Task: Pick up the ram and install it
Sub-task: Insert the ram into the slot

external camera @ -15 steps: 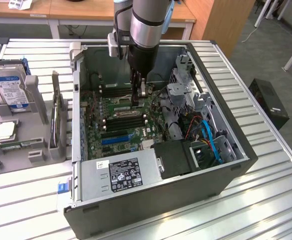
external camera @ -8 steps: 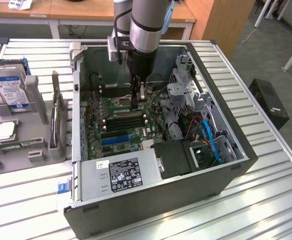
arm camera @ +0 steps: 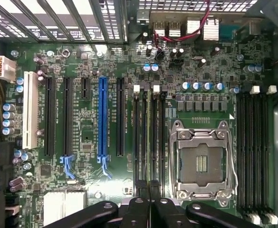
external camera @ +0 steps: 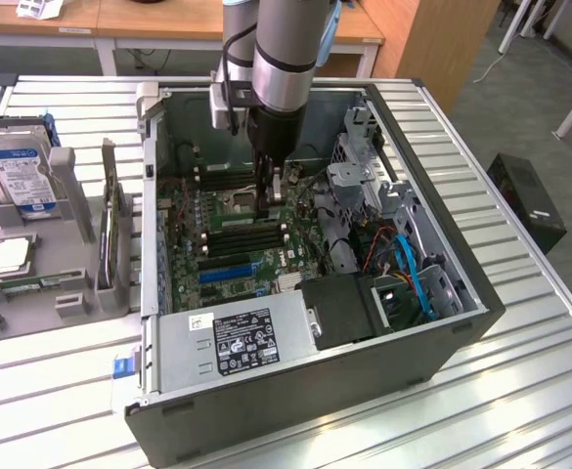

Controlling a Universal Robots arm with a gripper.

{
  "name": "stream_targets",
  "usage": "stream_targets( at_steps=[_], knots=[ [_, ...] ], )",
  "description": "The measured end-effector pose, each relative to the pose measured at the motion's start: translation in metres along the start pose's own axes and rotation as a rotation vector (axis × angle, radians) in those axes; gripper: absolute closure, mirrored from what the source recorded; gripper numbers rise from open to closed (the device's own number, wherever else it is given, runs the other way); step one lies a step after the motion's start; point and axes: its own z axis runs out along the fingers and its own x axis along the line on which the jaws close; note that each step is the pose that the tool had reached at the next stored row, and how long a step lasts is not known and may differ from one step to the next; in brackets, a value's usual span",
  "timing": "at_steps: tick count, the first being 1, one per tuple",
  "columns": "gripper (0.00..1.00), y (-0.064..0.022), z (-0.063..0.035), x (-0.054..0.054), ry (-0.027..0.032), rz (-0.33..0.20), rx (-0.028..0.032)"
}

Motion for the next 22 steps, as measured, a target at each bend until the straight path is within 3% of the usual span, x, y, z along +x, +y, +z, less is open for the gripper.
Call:
stream_targets(
  at_steps=[9, 22],
  knots=[
    [0.88, 0.001, 0.0083, 0.0003, 0.0, 0.0, 0.0003],
    [0.88, 0.001, 0.0084, 0.007, 0.0001, 0.0, 0.0003]
  ],
)
